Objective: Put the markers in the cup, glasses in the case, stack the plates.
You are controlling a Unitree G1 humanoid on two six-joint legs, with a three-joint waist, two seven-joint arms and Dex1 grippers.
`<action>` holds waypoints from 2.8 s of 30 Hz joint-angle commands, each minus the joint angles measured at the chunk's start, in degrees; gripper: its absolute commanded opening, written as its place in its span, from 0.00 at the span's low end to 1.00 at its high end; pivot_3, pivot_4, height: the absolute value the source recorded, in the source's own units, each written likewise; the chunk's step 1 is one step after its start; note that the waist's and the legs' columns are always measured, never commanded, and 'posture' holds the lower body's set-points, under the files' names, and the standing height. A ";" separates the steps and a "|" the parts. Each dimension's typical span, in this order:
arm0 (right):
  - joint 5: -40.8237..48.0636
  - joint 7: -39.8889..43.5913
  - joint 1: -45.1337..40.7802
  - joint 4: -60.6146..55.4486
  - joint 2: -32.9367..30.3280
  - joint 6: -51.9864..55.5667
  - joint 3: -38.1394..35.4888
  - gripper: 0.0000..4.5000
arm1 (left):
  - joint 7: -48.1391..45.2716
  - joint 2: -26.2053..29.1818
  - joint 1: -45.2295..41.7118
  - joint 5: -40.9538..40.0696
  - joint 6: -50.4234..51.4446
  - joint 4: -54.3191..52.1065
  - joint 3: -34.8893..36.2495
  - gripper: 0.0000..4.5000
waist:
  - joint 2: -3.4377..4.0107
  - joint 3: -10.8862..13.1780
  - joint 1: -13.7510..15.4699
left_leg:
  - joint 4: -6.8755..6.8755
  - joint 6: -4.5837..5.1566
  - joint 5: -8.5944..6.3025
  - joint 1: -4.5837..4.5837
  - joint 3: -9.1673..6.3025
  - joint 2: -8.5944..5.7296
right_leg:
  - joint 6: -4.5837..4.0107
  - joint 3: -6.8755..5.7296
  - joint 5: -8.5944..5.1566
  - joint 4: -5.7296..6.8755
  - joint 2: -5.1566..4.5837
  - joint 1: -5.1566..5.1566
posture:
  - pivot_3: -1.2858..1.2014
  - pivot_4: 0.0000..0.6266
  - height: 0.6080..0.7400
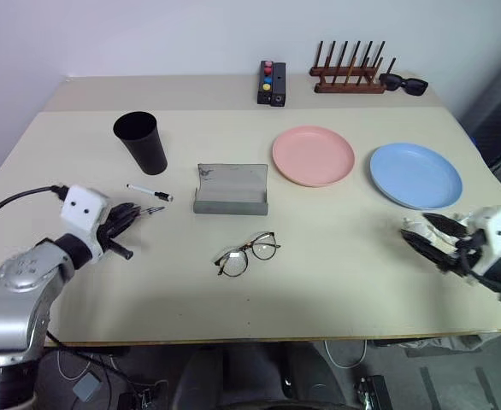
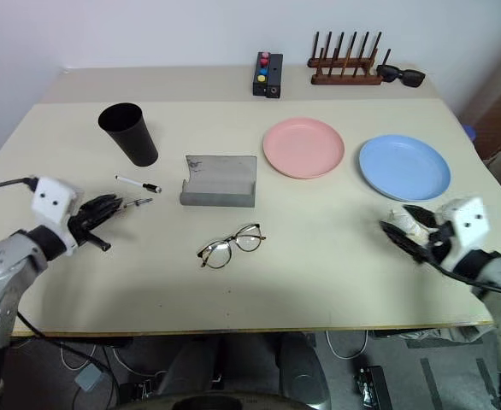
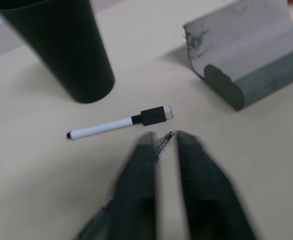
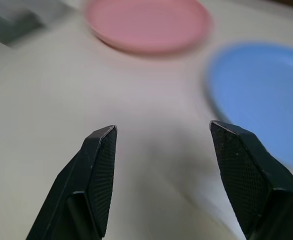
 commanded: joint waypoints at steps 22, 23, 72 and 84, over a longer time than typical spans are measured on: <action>2.75 -10.71 -6.81 -15.48 5.77 9.22 13.02 0.68 | -21.37 9.21 -26.51 18.78 -5.48 35.09 -23.29 0.75 | -0.04 0.02 0.08 | 0.01 0.01 0.00 -0.17 0.02 -0.07 | 0.14 -0.02 0.08 0.24 -0.01 -0.31 | 0.52 0.24 0.96; 2.72 -10.80 -6.79 -15.58 5.82 9.26 13.13 0.68 | -22.79 9.47 -27.42 19.11 -5.25 35.88 -24.17 0.75 | -0.04 0.02 0.05 | 0.01 0.01 0.00 -0.14 0.04 -0.08 | 0.14 0.00 0.08 0.30 -0.02 -0.30 | 0.52 0.24 0.96; 3.73 -8.96 -9.79 -13.95 6.36 6.82 13.57 0.68 | 8.62 -12.46 -54.33 6.91 -34.51 51.19 1.10 0.01 | -0.28 0.11 0.18 | 0.15 -0.11 0.08 -0.20 -0.04 -0.14 | 0.16 0.02 0.10 0.66 -0.01 -0.48 | 0.52 0.24 0.96; 17.42 -13.16 -21.70 -19.37 6.53 12.71 10.85 0.68 | 9.37 -14.14 -57.17 7.43 -44.50 65.33 -0.04 0.01 | -0.29 0.11 0.26 | 0.13 -0.11 0.08 -0.27 -0.09 -0.14 | 0.15 -0.02 0.10 0.66 0.01 -0.54 | 0.52 0.24 0.96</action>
